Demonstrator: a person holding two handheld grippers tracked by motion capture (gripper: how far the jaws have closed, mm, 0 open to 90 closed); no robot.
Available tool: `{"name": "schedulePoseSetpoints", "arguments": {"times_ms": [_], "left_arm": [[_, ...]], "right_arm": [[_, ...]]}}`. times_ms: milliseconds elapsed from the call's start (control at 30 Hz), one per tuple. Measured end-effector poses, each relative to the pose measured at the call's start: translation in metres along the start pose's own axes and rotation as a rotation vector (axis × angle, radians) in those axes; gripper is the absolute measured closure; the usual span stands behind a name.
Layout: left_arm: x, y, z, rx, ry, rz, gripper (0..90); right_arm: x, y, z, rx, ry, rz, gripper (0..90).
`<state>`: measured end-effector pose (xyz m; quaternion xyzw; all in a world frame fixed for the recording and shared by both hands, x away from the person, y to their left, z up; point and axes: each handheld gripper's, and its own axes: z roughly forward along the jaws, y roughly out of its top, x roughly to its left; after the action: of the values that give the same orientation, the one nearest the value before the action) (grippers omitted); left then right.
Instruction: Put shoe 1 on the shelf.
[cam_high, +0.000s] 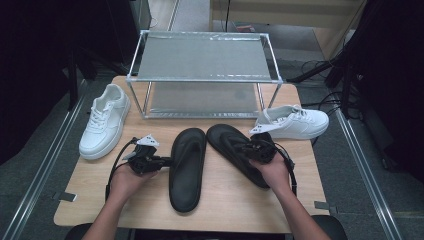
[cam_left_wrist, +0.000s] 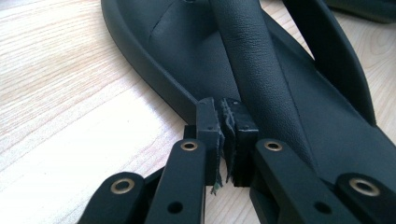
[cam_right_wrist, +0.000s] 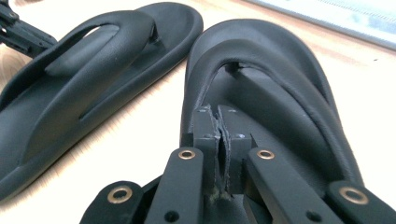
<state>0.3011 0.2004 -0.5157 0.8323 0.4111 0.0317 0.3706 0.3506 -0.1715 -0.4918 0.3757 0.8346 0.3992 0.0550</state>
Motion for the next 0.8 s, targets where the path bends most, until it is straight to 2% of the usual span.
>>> {"name": "schedulePoseSetpoints", "arguments": {"times_ms": [133,467,800], "left_arm": [[0.001,0.000,0.000,0.000,-0.007,-0.011,86.2],[-0.001,0.000,0.000,0.000,-0.001,-0.016,86.5],[-0.013,0.003,0.006,0.022,-0.032,0.022,85.7]], "right_arm": [[0.003,0.000,0.005,0.015,-0.007,-0.019,88.1],[0.011,0.000,0.011,0.026,0.029,-0.028,87.1],[0.012,0.000,0.013,0.025,0.052,-0.023,86.8]]}}
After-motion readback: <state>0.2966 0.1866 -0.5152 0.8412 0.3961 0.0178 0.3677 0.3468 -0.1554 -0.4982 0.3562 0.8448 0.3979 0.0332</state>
